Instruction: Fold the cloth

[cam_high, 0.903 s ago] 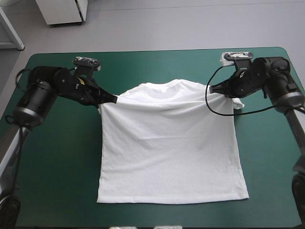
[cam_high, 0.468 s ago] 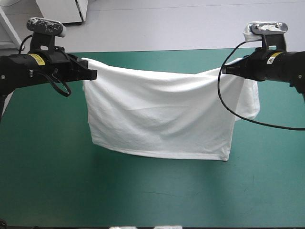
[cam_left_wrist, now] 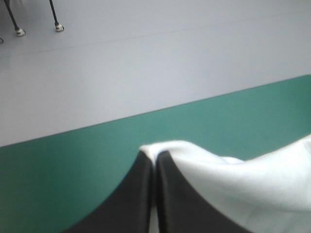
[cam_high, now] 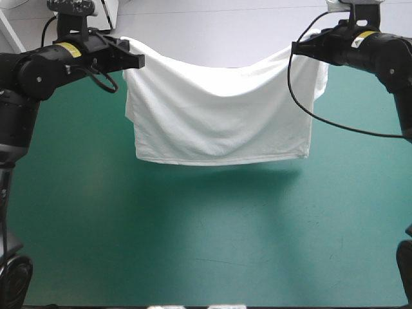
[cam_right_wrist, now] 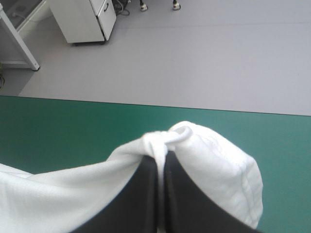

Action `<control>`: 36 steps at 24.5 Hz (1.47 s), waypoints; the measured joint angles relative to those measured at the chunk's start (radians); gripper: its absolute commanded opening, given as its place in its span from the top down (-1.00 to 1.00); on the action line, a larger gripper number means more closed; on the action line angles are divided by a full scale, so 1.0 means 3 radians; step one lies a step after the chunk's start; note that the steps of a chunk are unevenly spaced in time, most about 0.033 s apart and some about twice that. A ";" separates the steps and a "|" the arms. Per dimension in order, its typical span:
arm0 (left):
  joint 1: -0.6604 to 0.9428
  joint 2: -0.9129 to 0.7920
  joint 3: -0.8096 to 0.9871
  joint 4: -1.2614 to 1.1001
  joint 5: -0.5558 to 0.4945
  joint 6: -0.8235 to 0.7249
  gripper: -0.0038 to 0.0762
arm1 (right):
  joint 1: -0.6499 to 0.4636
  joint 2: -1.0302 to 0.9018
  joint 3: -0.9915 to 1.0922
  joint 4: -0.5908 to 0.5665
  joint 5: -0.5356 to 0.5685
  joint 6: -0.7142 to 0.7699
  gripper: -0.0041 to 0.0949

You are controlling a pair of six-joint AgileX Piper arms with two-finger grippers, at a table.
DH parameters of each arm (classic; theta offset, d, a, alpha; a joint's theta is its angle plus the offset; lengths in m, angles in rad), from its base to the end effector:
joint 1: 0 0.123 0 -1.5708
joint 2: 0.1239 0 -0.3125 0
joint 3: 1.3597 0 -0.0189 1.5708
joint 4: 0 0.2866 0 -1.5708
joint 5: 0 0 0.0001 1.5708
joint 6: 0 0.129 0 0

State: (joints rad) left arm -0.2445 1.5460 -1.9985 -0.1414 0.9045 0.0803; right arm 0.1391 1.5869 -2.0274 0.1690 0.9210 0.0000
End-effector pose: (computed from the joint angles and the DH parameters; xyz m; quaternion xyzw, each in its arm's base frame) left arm 0.3721 -0.1076 0.5522 0.1284 0.8115 -0.1167 0.5580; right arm 0.3938 0.0726 0.5448 -0.0525 0.8270 0.1225 0.5461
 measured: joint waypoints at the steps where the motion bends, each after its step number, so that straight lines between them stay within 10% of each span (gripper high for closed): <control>1: 0.0021 0.0116 -0.0103 -0.0014 -0.0079 0.0000 0.93 | -0.0018 0.0149 -0.0132 0.0004 -0.0031 0.0000 0.95; 16: 0.0224 0.1232 -0.1390 -0.0436 0.0405 0.0175 0.93 | -0.0300 0.1023 -0.1101 0.0316 0.0202 -0.0113 0.95; 24: 0.0224 0.1176 -0.0701 -0.0701 0.1151 0.0175 0.93 | -0.0300 0.0826 0.0152 0.0267 0.0513 -0.0140 0.95; 36: 0.0224 0.0311 0.1483 -0.0830 0.1137 0.0169 0.93 | -0.0279 -0.0043 0.2220 0.0228 0.0600 -0.0186 0.95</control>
State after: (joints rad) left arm -0.1774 1.6395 -1.5536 -0.3903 1.2456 0.1309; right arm 0.0555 1.5742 -1.3614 0.2373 1.1010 -0.0559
